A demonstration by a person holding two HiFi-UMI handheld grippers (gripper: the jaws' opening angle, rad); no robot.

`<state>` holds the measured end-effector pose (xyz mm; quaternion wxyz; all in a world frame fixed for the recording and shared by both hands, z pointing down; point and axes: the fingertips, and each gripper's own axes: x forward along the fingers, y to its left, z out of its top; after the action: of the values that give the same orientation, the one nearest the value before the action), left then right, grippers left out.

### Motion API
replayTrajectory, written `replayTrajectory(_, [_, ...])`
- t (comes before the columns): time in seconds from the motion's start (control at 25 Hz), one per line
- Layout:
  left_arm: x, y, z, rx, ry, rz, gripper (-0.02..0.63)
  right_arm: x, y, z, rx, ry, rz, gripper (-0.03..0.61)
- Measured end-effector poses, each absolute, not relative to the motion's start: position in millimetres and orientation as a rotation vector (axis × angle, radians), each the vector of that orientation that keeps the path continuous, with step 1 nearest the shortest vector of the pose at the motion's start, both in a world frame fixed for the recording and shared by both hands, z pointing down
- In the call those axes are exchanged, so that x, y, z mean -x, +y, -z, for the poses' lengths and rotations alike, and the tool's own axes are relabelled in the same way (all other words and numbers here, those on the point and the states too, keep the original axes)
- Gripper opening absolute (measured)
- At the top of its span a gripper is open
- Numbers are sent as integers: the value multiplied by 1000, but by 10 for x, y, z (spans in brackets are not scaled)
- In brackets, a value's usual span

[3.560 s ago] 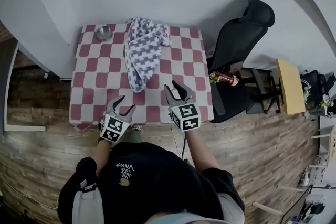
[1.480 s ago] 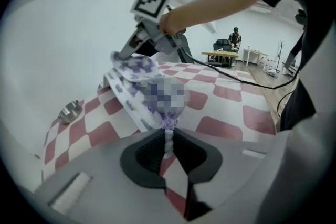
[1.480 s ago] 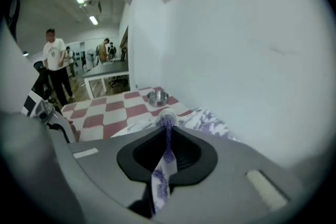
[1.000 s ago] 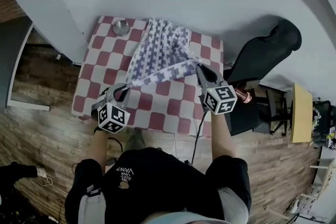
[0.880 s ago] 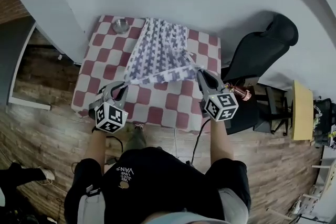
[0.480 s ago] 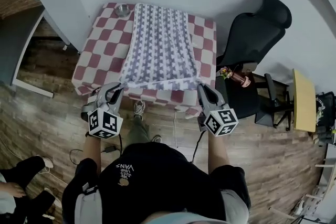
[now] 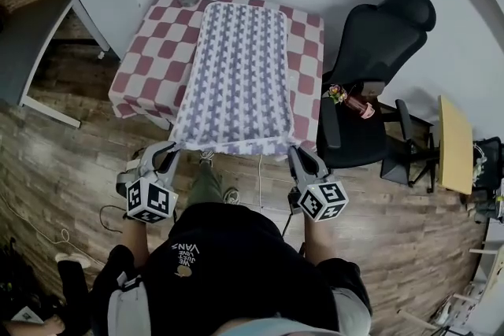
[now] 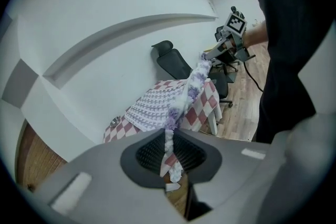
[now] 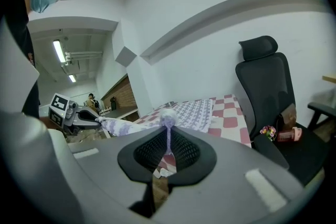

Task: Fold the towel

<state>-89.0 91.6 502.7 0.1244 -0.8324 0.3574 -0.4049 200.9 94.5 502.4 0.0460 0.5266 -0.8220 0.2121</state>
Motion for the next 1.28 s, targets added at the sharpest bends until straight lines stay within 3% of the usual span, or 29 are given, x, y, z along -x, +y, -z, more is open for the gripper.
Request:
replayTrajectory(0.52, [800, 36, -4850, 2377, 1070, 1076, 38, -2095, 159, -4836, -1692, -2488, -516, 25])
replayTrajectory(1.28, [632, -2580, -4908, 2389, 841, 1057, 38, -2242, -2282, -4870, -1838, -2305, -437, 25])
